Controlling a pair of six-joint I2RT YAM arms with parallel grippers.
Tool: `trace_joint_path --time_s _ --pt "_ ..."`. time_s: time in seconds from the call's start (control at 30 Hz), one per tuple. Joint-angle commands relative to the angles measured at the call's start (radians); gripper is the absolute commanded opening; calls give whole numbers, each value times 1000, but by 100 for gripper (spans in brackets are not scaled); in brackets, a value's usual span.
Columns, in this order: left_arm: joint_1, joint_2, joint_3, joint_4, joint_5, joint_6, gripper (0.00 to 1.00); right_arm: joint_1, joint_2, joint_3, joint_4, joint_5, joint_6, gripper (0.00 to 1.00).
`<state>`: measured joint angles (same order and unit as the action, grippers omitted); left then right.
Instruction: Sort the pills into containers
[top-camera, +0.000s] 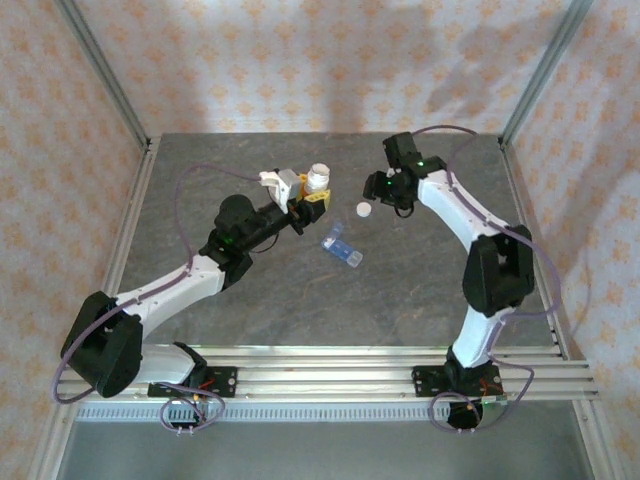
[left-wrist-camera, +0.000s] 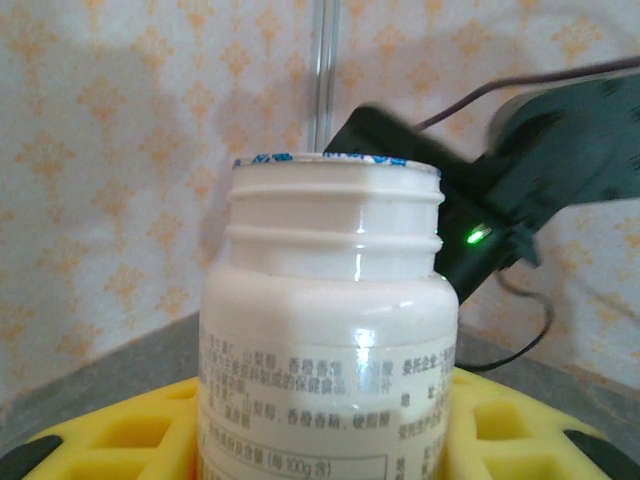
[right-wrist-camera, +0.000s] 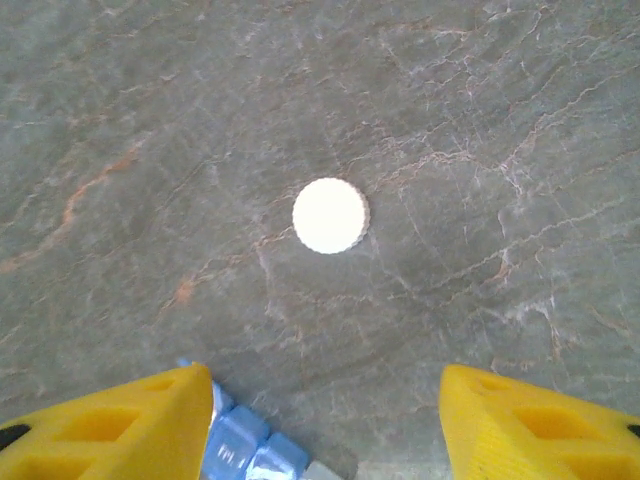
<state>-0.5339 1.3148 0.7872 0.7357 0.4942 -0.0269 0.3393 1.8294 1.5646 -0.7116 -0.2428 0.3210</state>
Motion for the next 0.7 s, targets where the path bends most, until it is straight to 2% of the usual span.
trace_joint_path --time_s 0.0,0.3,0.43,0.67 --pt "5 -24 -8 101 35 -2 0 1 92 74 -81 70 -17 62" --pt "6 -14 -21 158 44 -23 0 0 330 329 -191 91 -82 64" --pt "6 1 -20 155 54 -30 0 8 398 395 -210 74 -91 65" --pt "8 18 -17 147 65 -35 0 39 500 502 -265 124 -119 65"
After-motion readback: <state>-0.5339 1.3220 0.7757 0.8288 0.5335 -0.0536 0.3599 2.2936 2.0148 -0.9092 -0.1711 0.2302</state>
